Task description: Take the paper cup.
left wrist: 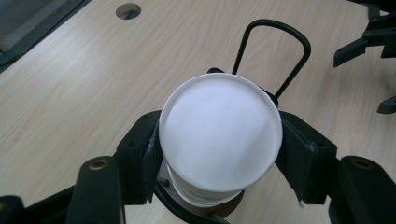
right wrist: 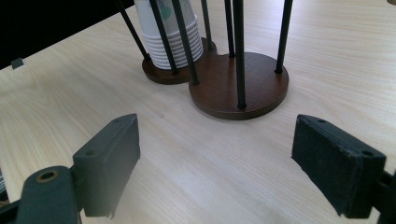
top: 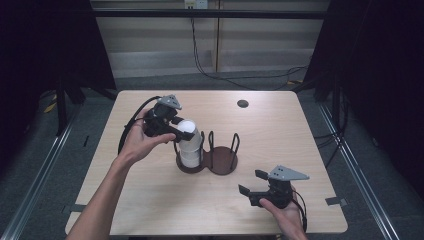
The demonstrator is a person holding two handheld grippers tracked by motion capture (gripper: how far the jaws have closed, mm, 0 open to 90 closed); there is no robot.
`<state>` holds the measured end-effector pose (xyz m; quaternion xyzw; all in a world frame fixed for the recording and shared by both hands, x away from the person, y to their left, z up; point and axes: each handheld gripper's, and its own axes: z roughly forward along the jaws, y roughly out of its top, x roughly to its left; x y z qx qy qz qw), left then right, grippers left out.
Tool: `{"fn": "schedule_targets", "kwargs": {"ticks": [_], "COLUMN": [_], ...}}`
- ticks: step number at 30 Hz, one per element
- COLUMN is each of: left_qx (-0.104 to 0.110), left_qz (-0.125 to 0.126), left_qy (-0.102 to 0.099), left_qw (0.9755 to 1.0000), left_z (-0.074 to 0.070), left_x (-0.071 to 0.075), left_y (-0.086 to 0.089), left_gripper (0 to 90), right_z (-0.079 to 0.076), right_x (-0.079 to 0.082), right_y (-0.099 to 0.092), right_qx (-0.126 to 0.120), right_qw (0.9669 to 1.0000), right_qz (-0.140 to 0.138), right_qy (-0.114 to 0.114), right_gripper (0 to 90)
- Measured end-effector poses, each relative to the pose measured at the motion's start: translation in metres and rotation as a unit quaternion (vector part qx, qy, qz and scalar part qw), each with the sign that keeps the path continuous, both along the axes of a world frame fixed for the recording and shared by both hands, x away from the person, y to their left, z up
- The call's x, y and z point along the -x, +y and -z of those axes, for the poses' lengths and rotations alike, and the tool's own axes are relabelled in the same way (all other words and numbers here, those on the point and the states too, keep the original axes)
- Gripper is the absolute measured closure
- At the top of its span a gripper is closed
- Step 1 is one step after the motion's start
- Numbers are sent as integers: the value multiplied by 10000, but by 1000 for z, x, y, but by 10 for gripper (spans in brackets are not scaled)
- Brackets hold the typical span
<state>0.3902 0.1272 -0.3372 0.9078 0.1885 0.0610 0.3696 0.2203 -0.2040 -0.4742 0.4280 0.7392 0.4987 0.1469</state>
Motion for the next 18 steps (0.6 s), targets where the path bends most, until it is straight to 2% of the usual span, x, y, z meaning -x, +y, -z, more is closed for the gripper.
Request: {"fn": "schedule_targets", "kwargs": {"ticks": [8, 12, 13, 18], "left_qx": [-14, 78, 47, 231], "left_qz": [-38, -98, -80, -127], "left_qy": [-52, -84, -97, -157], "left_qw": [10000, 9999, 9999, 9995], "left_z": [-4, -7, -8, -13], "left_x": [1, 3, 3, 5], "left_y": [1, 2, 3, 7], "left_gripper": [371, 371, 371, 370], "right_z": [0, 0, 0, 0], "right_x": [0, 0, 0, 0], "right_y": [1, 0, 0, 1], "right_qx": [7, 2, 5, 20], "right_qw": [10000, 10000, 10000, 10000], "right_qz": [-21, -7, -1, -16], "right_qy": [-7, -18, -21, 27], "right_gripper": [147, 147, 147, 147]}}
